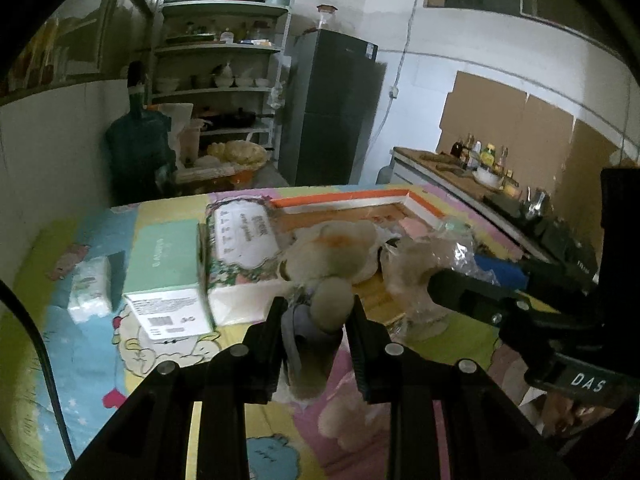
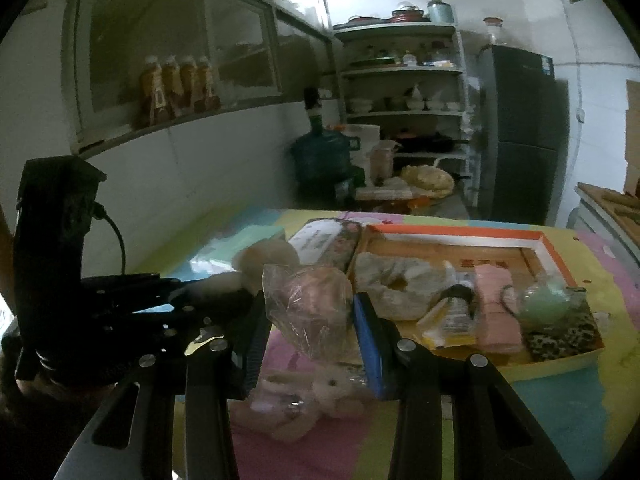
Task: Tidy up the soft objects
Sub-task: 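Carry the white plush toy and clear bag over the cardboard tray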
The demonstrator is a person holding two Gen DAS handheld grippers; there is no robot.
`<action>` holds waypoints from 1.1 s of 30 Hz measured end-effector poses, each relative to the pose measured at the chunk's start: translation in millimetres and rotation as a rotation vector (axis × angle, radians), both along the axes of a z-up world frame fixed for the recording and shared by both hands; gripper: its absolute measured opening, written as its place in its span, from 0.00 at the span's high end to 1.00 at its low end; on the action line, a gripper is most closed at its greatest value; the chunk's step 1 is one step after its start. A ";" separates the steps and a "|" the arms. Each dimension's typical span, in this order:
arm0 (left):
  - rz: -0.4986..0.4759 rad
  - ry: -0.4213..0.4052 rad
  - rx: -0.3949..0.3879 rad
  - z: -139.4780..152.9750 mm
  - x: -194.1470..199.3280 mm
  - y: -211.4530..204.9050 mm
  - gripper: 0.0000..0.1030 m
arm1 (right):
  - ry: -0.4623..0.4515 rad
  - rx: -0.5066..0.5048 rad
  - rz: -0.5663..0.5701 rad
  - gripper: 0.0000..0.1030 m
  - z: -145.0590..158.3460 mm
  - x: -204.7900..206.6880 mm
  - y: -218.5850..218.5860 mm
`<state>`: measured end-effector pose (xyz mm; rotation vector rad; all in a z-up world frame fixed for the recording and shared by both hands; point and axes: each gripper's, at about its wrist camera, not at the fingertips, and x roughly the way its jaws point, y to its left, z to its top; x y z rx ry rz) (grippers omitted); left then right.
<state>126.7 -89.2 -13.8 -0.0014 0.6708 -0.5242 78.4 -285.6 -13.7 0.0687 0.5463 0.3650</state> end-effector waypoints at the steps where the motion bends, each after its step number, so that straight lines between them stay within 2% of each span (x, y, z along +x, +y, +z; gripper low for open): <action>1: 0.001 0.000 -0.006 0.8 -0.6 -3.2 0.71 | -0.002 0.001 -0.006 0.59 0.5 -0.3 -4.0; 16: -0.024 -0.003 -0.020 6.0 7.3 -48.8 0.71 | -0.012 0.024 -0.072 0.59 0.6 -2.4 -53.8; 33: -0.036 0.000 0.001 10.4 36.2 -102.1 0.71 | -0.025 0.050 -0.120 0.59 3.3 19.7 -94.7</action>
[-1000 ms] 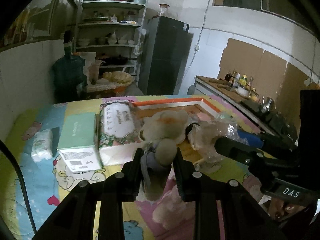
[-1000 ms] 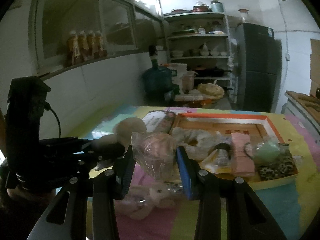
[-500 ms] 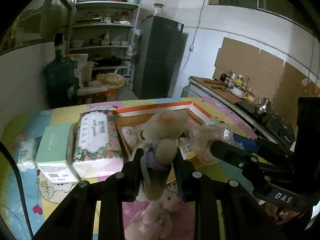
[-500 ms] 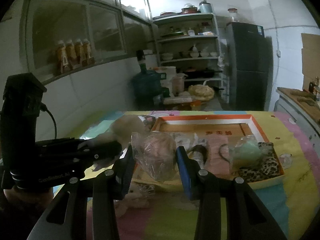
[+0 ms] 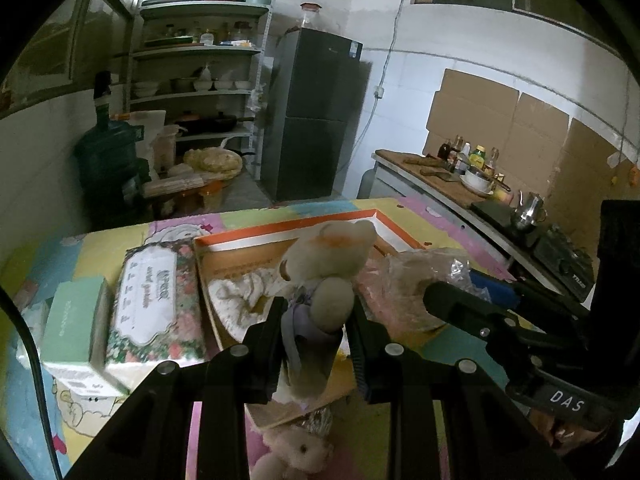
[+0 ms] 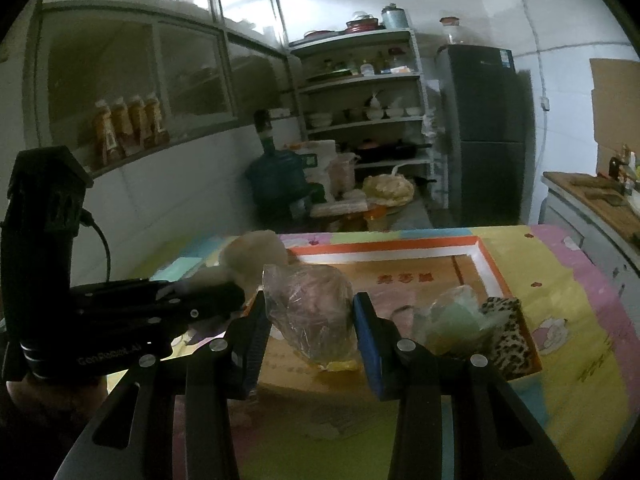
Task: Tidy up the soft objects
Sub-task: 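Carry the white plush toy and clear bag over the cardboard tray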
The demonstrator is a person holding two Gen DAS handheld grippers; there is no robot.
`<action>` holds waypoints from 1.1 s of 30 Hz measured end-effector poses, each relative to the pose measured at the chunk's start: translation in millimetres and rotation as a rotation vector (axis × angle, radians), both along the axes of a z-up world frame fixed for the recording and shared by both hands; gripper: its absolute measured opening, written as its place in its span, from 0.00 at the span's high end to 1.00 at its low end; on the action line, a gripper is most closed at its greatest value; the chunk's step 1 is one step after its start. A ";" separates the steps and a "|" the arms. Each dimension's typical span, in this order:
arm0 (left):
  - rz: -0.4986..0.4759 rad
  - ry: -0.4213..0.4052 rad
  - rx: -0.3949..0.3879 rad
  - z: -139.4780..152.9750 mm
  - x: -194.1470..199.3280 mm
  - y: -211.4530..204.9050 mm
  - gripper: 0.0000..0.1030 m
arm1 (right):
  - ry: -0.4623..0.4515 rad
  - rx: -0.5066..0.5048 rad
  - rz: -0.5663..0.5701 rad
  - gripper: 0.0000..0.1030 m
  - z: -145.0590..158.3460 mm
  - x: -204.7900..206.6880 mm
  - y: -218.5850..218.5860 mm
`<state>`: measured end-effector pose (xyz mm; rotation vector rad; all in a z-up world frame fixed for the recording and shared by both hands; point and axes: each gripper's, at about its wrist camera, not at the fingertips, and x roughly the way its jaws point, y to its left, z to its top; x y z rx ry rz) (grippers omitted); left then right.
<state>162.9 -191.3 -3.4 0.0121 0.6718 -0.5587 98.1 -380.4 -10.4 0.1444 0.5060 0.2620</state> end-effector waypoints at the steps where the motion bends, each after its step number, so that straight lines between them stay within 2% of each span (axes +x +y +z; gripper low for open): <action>1: 0.000 0.000 0.001 -0.3 1.0 -1.1 0.71 | -0.001 0.001 -0.002 0.59 -0.3 1.6 -3.8; 22: -0.011 0.040 0.023 -12.8 55.1 -51.9 0.71 | 0.006 0.013 -0.043 0.59 -11.2 49.2 -60.5; 33: 0.009 0.103 0.036 -35.0 88.8 -65.5 0.71 | 0.051 0.009 -0.040 0.59 -21.1 86.2 -65.0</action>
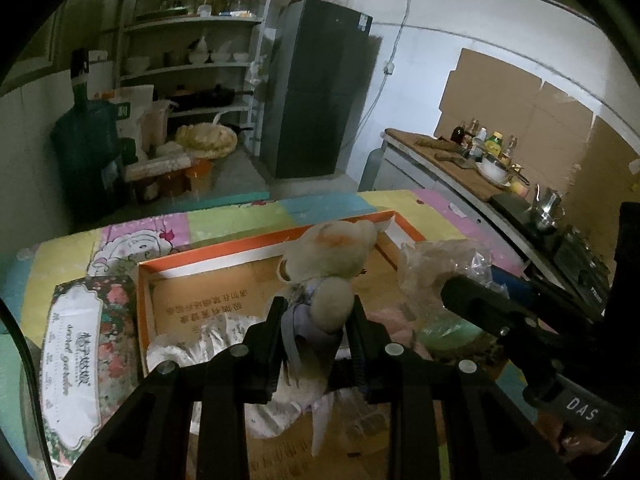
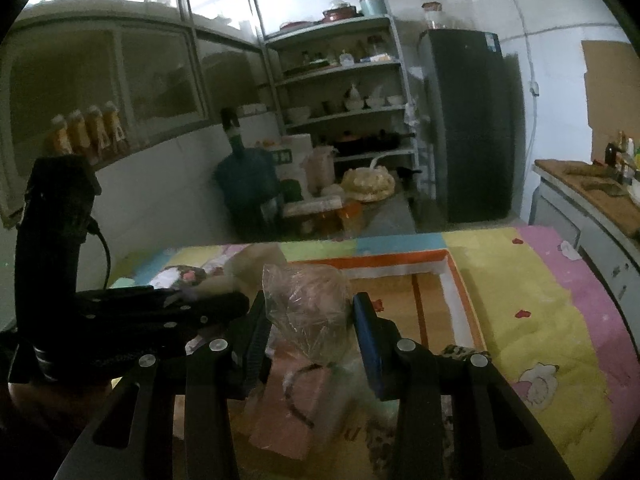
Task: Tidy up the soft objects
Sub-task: 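Carry the white plush toy and clear bag over the cardboard tray, then open both tools to drop the plush toy and clear bag into the tray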
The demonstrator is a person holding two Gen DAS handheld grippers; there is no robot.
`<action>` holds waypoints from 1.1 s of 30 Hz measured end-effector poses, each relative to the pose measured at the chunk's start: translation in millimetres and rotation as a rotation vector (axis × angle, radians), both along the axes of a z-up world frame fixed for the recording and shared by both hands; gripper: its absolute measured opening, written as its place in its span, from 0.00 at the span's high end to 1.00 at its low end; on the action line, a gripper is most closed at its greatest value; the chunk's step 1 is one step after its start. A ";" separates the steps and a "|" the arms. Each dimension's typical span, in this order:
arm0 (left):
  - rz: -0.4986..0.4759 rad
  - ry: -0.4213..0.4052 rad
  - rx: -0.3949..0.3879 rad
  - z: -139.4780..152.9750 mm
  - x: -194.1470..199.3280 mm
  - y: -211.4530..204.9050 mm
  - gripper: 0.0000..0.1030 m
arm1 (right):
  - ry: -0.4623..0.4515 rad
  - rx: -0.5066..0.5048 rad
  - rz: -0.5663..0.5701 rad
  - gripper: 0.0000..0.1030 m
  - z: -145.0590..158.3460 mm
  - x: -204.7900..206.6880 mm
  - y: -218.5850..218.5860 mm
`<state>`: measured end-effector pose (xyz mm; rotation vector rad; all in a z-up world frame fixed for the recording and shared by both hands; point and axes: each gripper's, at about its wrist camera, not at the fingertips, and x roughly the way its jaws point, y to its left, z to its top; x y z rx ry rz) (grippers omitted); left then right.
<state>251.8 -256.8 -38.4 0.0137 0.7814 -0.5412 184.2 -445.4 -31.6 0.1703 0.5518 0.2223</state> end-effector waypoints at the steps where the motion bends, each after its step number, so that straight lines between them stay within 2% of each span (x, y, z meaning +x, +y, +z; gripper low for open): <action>1: 0.001 0.004 0.003 -2.0 1.6 -0.7 0.71 | 0.009 -0.005 -0.005 0.59 -2.0 3.6 -0.3; 10: 0.001 0.050 0.023 -19.9 16.9 -6.4 0.71 | 0.062 -0.023 -0.006 0.59 -18.6 24.8 -1.4; 18: 0.011 0.094 -0.006 -26.7 25.6 -3.6 0.71 | 0.110 -0.026 -0.028 0.58 -31.9 36.4 -6.1; 24: 0.039 0.135 -0.047 -30.5 32.4 4.7 0.60 | 0.107 -0.006 -0.023 0.55 -33.5 37.4 -7.7; 27: 0.043 0.128 -0.054 -28.2 31.4 5.7 0.59 | 0.102 0.004 -0.018 0.52 -33.5 37.0 -9.0; 29: 0.047 0.120 -0.051 -26.9 30.2 6.1 0.58 | 0.098 0.003 -0.020 0.46 -33.0 36.5 -8.7; 33: 0.054 0.109 -0.050 -25.1 27.9 7.1 0.57 | 0.093 0.007 -0.023 0.43 -32.6 35.7 -9.6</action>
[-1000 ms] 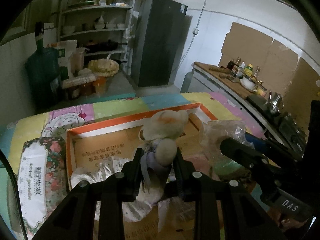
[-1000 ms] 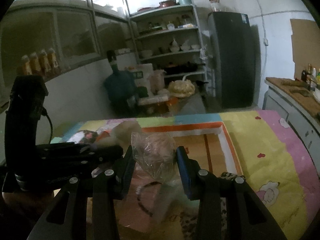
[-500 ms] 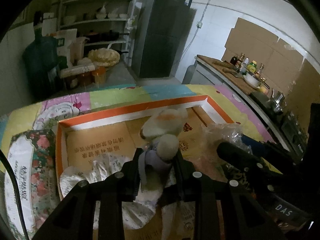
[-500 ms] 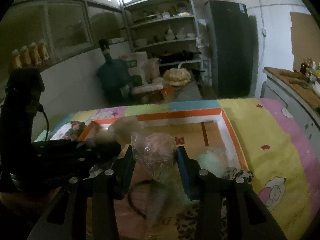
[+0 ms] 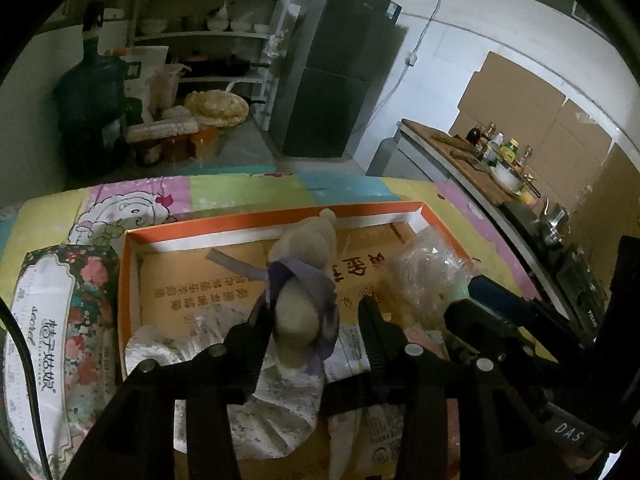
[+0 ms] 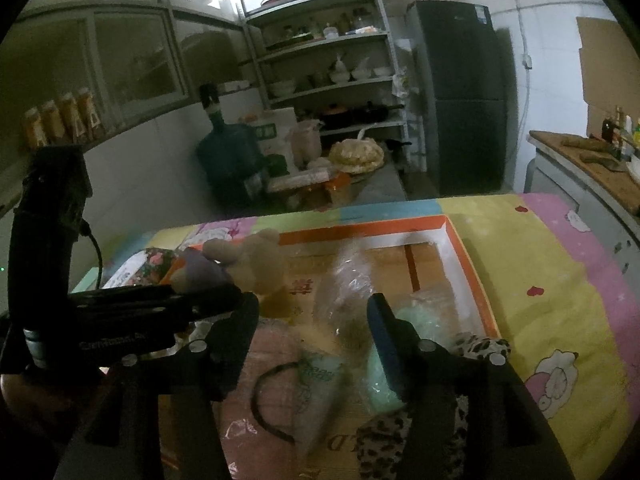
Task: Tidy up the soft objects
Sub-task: 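Open both tools to drop the plush toy and clear bag into the tray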
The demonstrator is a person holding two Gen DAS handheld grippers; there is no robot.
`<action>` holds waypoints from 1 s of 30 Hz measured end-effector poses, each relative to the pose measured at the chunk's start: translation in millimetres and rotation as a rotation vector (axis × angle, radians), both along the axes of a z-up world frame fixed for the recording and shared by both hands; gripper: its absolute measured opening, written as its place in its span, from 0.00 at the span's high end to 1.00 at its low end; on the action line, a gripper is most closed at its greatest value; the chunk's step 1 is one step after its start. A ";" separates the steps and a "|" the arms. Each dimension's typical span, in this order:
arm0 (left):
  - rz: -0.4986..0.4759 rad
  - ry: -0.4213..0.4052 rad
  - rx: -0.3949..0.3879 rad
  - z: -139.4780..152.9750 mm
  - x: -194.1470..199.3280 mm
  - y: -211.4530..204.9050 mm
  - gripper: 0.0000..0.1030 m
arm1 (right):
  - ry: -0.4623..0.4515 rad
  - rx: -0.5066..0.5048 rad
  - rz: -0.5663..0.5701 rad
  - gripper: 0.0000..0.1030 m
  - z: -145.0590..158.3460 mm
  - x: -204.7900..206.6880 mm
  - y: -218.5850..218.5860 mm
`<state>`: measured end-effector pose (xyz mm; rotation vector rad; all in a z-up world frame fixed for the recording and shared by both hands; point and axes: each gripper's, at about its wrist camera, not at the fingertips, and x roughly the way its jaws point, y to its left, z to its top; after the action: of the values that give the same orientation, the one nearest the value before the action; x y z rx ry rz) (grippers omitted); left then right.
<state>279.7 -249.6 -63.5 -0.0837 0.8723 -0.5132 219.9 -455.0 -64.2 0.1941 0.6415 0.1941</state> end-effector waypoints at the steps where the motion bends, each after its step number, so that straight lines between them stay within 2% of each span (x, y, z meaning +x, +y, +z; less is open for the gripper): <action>1: 0.002 -0.002 0.001 0.7 -0.8 0.0 0.57 | -0.001 0.001 0.001 0.43 0.2 -0.2 0.2; 6: 0.019 -0.031 0.005 8.2 -6.3 5.0 0.56 | -0.016 0.010 0.000 0.43 2.9 -2.9 -1.1; 11: 0.036 -0.065 0.001 19.4 -15.0 11.3 0.51 | -0.030 0.018 -0.002 0.43 5.4 -7.1 -1.8; 21: 0.041 -0.112 -0.006 38.7 -33.6 21.3 0.51 | -0.054 0.019 0.002 0.42 16.2 -21.9 4.8; 23: 0.045 -0.121 -0.009 42.8 -37.8 25.1 0.51 | -0.058 0.020 0.001 0.33 18.1 -25.8 6.6; 30: 0.064 -0.145 -0.013 52.8 -53.4 39.4 0.51 | -0.075 0.017 0.004 0.30 27.4 -40.6 22.1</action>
<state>226.2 -210.2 -10.7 -0.0848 0.7226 -0.4597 179.4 -432.9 -36.8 0.2015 0.5657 0.2094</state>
